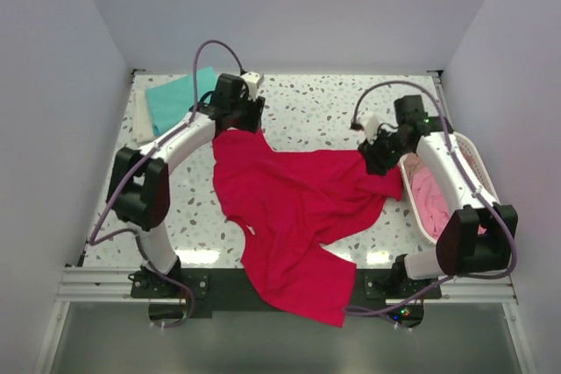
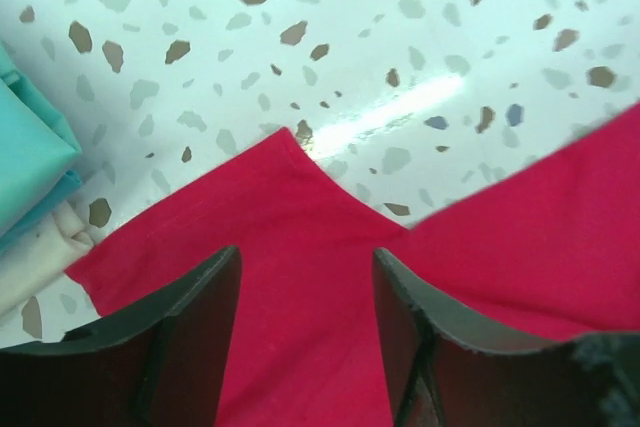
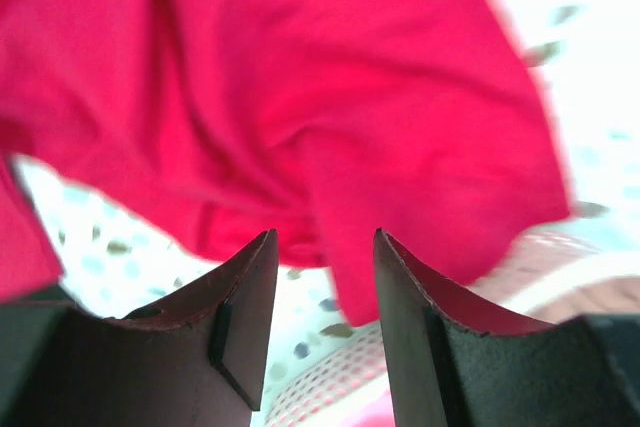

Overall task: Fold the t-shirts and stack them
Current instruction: Flatten the tshirt out

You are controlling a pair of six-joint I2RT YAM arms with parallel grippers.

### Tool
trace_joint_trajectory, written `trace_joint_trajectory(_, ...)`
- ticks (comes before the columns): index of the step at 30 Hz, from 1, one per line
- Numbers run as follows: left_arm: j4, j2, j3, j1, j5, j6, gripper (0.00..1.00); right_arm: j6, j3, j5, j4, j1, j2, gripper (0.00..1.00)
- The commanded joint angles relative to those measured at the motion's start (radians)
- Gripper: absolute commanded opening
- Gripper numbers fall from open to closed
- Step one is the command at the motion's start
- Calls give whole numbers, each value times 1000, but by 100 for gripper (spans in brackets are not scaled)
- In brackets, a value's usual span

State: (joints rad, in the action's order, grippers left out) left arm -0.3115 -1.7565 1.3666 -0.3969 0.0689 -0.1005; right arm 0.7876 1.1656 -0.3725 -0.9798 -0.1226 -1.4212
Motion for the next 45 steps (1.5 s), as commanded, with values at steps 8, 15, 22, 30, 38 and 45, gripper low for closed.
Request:
trace_joint_trajectory(8,60,90,-204,136,-185,-197,57,-192,80,-207,125,156,-53,47)
trace_joint_trajectory(15,118,22,-235,274,-73,-252,49,-218,59,-241,159,187,-82,48)
trace_joint_trajectory(22,117,-132,-129,282,-46,-234,46,-229,51,-253,165,209,-87,48)
trace_joint_trajectory(30,84,-221,-69,282,-89,-209,43,-228,57,-266,158,228,-90,48)
trace_joint_trajectory(38,80,-274,-32,279,-73,-199,35,-229,54,-267,156,239,-90,48)
trace_joint_trajectory(45,94,-307,-38,262,-46,-186,22,-226,59,-279,147,251,-99,47)
